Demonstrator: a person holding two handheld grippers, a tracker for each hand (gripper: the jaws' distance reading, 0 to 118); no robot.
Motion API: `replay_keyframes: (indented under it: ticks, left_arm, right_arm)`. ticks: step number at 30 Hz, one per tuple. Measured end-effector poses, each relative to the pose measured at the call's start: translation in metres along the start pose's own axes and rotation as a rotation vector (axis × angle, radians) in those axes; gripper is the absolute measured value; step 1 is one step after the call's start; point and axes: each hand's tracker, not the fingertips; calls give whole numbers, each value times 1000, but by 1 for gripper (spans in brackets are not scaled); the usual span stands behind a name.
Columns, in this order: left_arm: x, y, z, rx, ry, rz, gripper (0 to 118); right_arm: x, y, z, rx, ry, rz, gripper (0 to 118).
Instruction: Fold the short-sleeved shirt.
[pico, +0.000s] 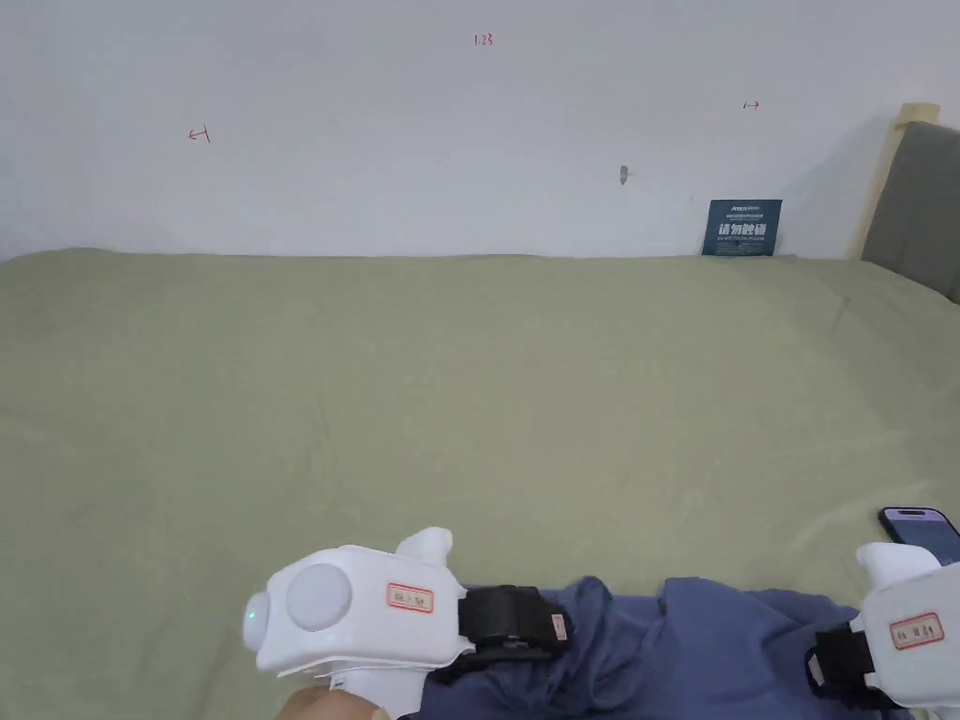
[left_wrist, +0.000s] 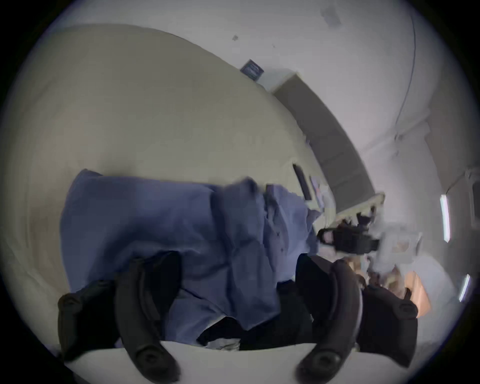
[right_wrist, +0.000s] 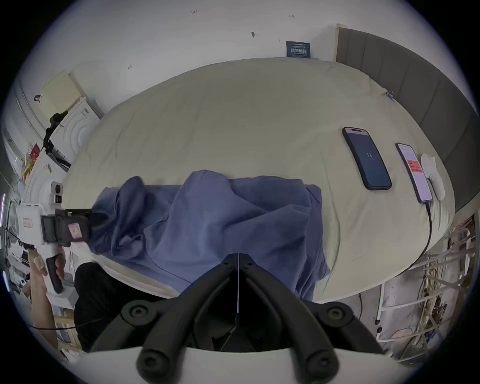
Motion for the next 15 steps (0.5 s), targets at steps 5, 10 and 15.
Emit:
replay_keyframes:
  ticks: [5, 10, 15]
  left_arm:
    - [-15, 7, 34, 143, -149, 42, 74]
    - [-34, 5, -2, 111, -140, 139, 1]
    - [-26, -30, -81, -41, -194, 158, 1]
  right_arm:
    - [3, -2, 3, -1, -5, 4, 1]
    - [-1, -5, 14, 26, 1, 13, 1]
    - [-7, -7, 23, 41, -8, 39, 1]
